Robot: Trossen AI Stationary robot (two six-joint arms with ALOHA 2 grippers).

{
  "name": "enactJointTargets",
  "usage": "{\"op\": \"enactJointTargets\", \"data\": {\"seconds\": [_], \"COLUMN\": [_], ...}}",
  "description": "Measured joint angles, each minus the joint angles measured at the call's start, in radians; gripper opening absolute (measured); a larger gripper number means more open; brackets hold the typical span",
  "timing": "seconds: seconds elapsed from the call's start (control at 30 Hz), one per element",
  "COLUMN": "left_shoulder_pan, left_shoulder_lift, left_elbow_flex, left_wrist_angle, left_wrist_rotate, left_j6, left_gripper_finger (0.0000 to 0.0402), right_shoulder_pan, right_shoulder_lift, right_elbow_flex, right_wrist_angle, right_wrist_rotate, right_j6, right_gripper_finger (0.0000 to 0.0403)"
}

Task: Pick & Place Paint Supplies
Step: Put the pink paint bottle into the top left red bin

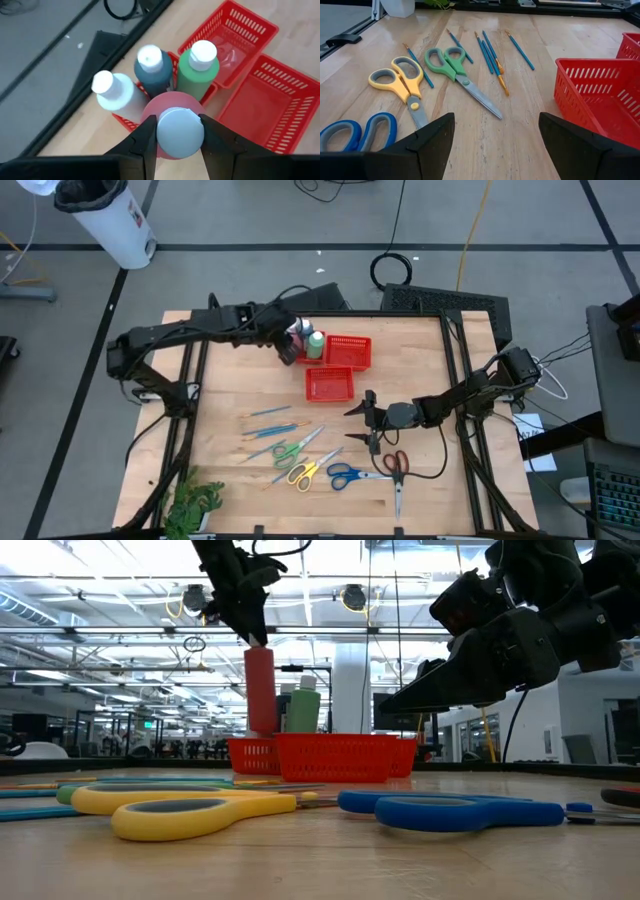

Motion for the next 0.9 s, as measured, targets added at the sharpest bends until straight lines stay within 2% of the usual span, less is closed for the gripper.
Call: {"op": "enactJointTargets", "data": {"seconds": [0.9], "left_shoulder_pan": [0.035], "left_shoulder_lift": [0.134], "left_elbow_flex": [0.000], "left_wrist_angle": [0.001], "left_wrist_rotate": [0.054], "left_j6": [-0.034], "left_gripper_finger": [0.0122], "right_shoulder_pan": [0.001], "right_shoulder_lift": [0.000], "right_elbow_flex": [0.000], "right_wrist_angle": [-0.005], "right_wrist_rotate": [-0.001], "right_j6": [0.000], "right_gripper_finger": [0.0281]}}
